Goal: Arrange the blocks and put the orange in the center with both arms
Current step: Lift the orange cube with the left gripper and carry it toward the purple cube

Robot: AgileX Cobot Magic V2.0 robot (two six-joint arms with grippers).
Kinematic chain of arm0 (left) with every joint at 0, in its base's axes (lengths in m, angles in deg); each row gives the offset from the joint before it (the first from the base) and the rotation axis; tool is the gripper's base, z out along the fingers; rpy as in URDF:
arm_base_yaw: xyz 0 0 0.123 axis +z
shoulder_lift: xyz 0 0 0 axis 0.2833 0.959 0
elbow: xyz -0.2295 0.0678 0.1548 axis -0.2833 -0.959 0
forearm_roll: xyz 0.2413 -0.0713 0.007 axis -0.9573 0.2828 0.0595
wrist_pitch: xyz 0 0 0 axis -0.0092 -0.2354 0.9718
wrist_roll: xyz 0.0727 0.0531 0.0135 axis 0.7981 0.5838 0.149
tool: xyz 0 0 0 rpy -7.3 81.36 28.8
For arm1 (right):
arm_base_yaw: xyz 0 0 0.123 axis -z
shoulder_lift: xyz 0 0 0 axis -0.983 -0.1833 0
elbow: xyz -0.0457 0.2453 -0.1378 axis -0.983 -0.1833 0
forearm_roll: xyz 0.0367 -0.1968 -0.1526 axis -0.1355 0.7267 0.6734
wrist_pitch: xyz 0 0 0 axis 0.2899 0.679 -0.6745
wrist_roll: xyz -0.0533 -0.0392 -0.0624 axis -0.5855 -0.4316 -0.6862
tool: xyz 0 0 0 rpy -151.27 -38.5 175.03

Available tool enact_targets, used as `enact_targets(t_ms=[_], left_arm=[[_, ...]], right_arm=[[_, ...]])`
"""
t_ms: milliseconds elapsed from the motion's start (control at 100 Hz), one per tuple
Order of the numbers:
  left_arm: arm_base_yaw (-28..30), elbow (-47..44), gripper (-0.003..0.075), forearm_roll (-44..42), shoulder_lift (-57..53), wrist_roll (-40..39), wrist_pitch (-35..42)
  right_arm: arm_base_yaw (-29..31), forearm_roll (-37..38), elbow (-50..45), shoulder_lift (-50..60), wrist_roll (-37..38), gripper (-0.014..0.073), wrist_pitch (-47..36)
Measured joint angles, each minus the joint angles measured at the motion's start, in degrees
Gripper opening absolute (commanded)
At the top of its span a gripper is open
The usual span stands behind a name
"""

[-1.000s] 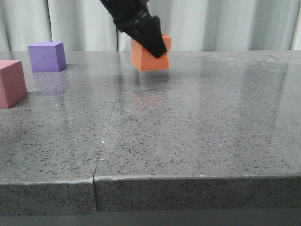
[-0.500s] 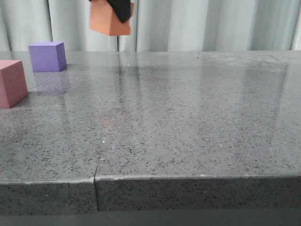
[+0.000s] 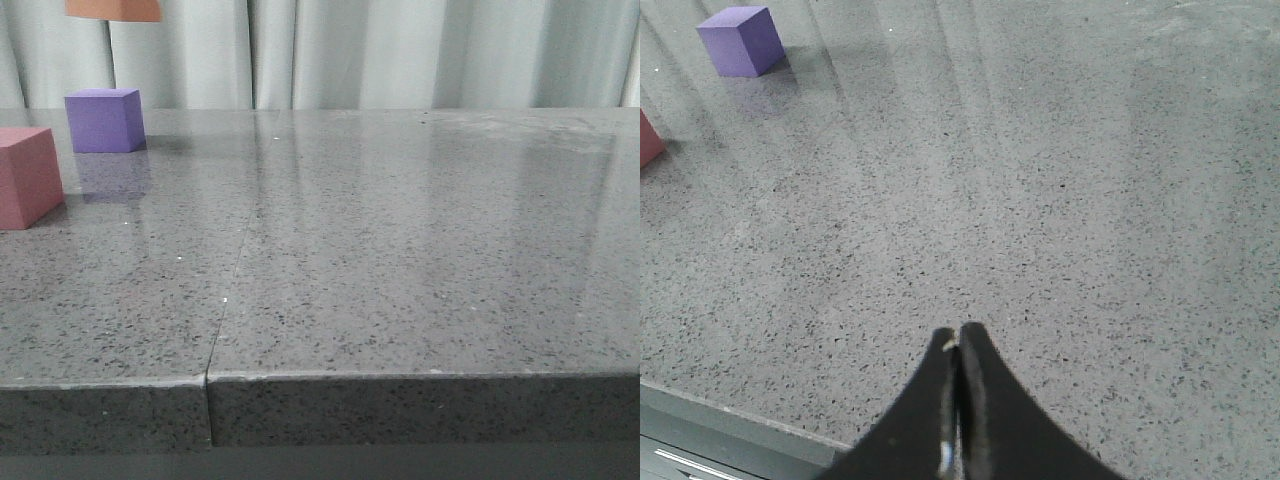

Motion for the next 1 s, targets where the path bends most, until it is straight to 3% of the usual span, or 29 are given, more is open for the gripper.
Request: enact_targets(t_ms=[1000], left_arm=[[1.7, -0.6, 0.0336, -1.5, -5.1, -3.8, -2.5]], right_arm=[[0.0, 0.0, 0.0, 0.0, 0.0, -0.0069, 0.0]])
